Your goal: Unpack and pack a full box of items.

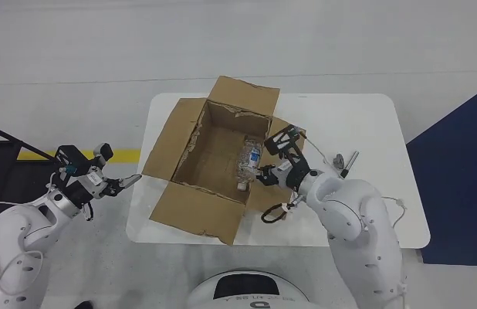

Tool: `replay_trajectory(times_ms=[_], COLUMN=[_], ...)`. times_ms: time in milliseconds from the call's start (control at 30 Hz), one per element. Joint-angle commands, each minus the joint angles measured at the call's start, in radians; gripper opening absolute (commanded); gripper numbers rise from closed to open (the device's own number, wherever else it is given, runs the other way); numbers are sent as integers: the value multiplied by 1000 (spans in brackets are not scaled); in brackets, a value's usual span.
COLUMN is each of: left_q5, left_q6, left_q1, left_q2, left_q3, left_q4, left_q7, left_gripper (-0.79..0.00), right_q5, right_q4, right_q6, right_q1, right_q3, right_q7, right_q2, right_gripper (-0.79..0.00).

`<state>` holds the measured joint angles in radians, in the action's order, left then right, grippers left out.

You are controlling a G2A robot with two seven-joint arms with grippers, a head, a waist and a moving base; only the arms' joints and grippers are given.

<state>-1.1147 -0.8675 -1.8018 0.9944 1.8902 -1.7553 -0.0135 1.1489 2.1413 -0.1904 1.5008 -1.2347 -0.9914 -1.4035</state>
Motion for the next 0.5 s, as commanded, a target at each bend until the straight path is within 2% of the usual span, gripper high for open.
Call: replay_trajectory(times_ms=[0, 67, 333, 467], left_q5=[0, 0, 0, 0], left_q6=[0, 0, 0, 0], left_q1=[0, 0, 0, 0], left_q2=[0, 0, 0, 0], left_q3=[0, 0, 0, 0], left_q4=[0, 0, 0, 0], left_q7=[0, 0, 0, 0], left_gripper=[0, 0, 0, 0], right_q5=[28, 49, 50, 54], right_q4=[-28, -38, -44, -142], right_q6=[26, 40, 43, 66], right_q1=[-51, -80, -80, -149], right_q3=[92, 129, 126, 163], right_q7=[-7, -17, -15, -43], right_q2=[-6, -9, -9, -15], right_gripper=[0, 0, 0, 0])
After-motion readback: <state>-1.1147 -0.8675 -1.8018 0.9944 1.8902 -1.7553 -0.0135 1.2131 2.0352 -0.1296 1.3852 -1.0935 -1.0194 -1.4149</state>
